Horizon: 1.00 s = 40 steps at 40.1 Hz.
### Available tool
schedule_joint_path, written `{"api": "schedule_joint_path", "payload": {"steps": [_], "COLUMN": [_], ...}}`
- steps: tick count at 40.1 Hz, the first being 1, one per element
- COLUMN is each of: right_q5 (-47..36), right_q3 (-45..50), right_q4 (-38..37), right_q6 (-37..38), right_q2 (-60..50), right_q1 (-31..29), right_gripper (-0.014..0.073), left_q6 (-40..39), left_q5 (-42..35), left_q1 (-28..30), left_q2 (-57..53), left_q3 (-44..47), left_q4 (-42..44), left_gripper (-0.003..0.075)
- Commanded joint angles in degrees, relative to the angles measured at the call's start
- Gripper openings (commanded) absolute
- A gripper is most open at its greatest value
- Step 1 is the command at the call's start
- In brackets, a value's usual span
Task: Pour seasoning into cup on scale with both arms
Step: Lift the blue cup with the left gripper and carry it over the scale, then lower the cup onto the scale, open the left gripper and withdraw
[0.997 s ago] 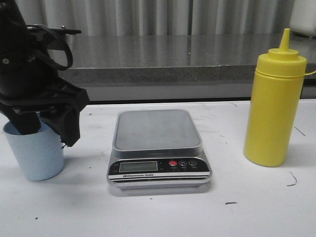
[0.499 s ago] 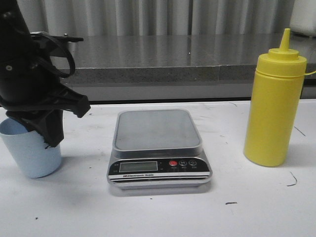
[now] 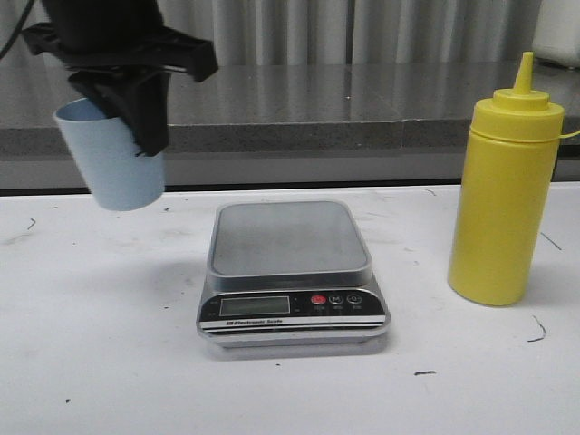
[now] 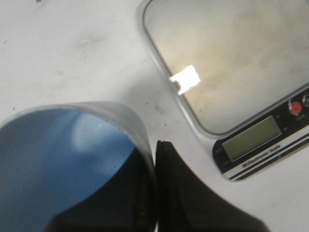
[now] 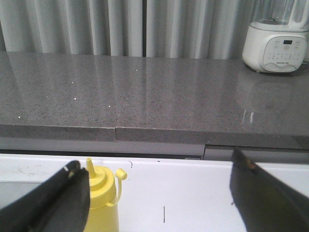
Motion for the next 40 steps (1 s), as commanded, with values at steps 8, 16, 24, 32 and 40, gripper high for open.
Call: {"api": "schedule_joint_path", "payload": {"steps": [8, 16, 24, 32, 40], "right_q5": [-4.5, -4.8, -5.3, -5.3, -5.3], "right_q3": [-0.9, -0.9, -0.9, -0.9, -0.9], "right_q4": [0.3, 0.3, 0.3, 0.3, 0.3], "right_q6": [0.0, 0.0, 0.0, 0.0, 0.0], "right_q2": [0.8, 0.8, 0.8, 0.8, 0.8], "right_q1": [0.0, 0.0, 0.0, 0.0, 0.0], "right_gripper": [0.0610, 0.0610, 0.0610, 0.0610, 0.0610], "left_q6": [0.2, 0.2, 0.2, 0.2, 0.2], "left_q5": [1.5, 1.5, 4.4, 4.5, 4.9], "left_q1": [-7.3, -10.7, -10.9, -10.9, -10.9], "left_q2": [7.2, 13.8, 17.2, 17.4, 17.4], "left_q3": [-14.0, -21.3, -25.2, -25.4, -25.5], "left_q4": [-0.7, -0.7, -0.5, -1.9, -2.2], "left_gripper": [-0.0020, -0.0020, -0.0019, 0.0054, 0.0330]}}
